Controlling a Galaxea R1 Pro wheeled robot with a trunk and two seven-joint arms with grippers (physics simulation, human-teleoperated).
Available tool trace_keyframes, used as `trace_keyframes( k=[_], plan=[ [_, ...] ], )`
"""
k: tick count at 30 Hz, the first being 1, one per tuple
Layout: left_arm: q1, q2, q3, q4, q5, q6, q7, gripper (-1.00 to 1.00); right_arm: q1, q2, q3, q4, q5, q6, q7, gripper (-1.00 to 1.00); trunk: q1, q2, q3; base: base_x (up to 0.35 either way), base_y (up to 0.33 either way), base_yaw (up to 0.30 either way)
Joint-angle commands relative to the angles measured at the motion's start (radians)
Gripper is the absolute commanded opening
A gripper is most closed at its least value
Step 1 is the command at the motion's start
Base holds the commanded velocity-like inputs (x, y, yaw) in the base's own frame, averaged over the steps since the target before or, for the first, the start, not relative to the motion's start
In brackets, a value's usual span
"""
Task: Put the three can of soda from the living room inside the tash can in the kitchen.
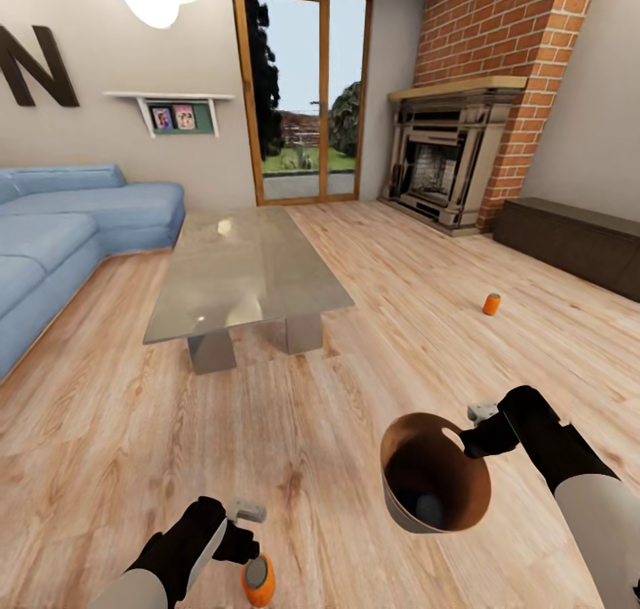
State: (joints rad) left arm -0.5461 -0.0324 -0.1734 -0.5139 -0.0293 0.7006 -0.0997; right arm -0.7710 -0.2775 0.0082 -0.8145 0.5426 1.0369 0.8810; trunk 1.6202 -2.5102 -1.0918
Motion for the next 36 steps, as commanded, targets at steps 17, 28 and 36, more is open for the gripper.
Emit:
trace_keyframes(
  k=[17, 28, 36],
  plan=[
    [0.002, 0.003, -0.001, -0.016, 0.007, -0.024, 0.0, 1.0, 0.0, 0.005, -0.002, 0.001, -0.023, 0.01, 0.006, -1.0, 0.001, -0.001, -0.007, 0.0, 0.0, -0.001],
    [0.002, 0.003, -0.001, -0.015, 0.007, -0.028, 0.0, 1.0, 0.0, 0.029, -0.002, 0.001, -0.024, 0.01, -0.058, -1.0, 0.001, -0.001, 0.002, 0.0, 0.0, -0.164],
    [0.002, 0.003, -0.002, -0.013, 0.008, -0.027, -0.001, 1.0, 0.001, 0.043, -0.003, 0.001, -0.024, 0.01, -0.063, -1.0, 0.003, -0.002, -0.011, 0.0, 0.0, -0.068]
  ],
)
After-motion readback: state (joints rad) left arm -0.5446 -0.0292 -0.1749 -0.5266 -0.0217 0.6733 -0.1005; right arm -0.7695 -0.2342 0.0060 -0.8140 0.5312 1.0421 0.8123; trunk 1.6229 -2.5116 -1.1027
